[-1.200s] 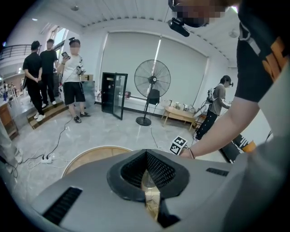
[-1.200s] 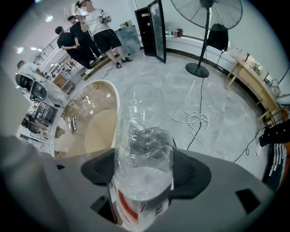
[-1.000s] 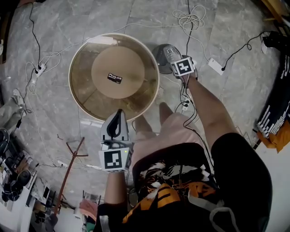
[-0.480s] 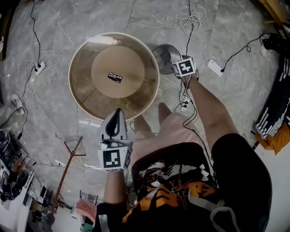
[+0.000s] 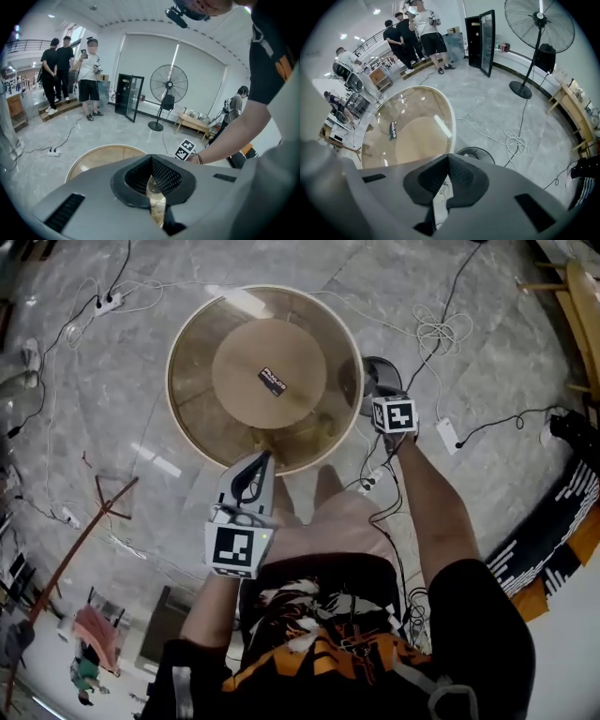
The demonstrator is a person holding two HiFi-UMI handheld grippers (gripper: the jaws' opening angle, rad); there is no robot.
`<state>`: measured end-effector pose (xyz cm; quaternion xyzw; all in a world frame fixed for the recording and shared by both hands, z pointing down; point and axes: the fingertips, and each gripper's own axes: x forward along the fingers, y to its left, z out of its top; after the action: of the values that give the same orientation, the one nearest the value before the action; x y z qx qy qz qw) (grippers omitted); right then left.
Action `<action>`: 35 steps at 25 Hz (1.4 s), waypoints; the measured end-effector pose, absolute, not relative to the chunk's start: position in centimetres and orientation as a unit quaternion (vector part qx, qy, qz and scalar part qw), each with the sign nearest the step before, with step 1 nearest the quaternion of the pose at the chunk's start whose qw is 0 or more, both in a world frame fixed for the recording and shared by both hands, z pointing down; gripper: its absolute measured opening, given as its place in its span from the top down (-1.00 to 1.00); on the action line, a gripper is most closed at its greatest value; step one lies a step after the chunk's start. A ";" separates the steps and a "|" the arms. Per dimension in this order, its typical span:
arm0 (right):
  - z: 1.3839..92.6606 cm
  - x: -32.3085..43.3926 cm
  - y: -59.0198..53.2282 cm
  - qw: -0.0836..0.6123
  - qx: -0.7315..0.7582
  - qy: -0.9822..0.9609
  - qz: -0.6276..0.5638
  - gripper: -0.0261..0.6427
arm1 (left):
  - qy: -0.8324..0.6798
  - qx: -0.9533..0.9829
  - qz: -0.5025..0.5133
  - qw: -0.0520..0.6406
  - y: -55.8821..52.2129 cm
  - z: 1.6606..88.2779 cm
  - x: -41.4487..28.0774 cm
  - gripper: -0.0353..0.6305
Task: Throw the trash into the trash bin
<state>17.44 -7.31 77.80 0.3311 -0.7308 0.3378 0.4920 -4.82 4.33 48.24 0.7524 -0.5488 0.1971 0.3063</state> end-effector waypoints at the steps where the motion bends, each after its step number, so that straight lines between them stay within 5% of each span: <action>1: 78.1 15.8 -7.0 0.492 0.323 -0.734 0.340 0.88 | -0.552 0.750 0.196 0.307 4.6 48.2 -5.6 0.82; 5: 78.6 8.4 -5.6 0.489 0.287 -0.757 0.326 0.82 | -0.567 0.739 0.195 0.307 6.3 48.5 -9.4 0.82; 8: 79.1 3.0 -4.7 0.486 0.246 -0.775 0.319 0.22 | -0.581 0.726 0.191 0.315 7.5 49.2 -12.1 0.82; 10: 79.7 -0.2 -4.0 0.496 0.218 -0.782 0.308 0.10 | -0.593 0.715 0.187 0.319 8.1 49.6 -14.2 0.82; 23: 84.6 -12.6 0.4 0.560 0.157 -0.773 0.254 0.15 | -0.644 0.654 0.167 0.360 14.7 52.6 -23.4 0.82; 33: 86.2 -11.9 0.2 0.592 0.181 -0.757 0.211 0.50 | -0.647 0.646 0.191 0.356 16.8 53.2 -27.0 0.82; 35: 85.9 -11.5 0.0 0.596 0.195 -0.746 0.223 0.71 | -0.647 0.651 0.183 0.351 16.2 52.8 -26.5 0.82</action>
<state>-11.46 -0.01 85.91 0.1947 -0.7462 0.2231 0.5962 -26.49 16.18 52.77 0.6512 -0.6471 0.1835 0.3515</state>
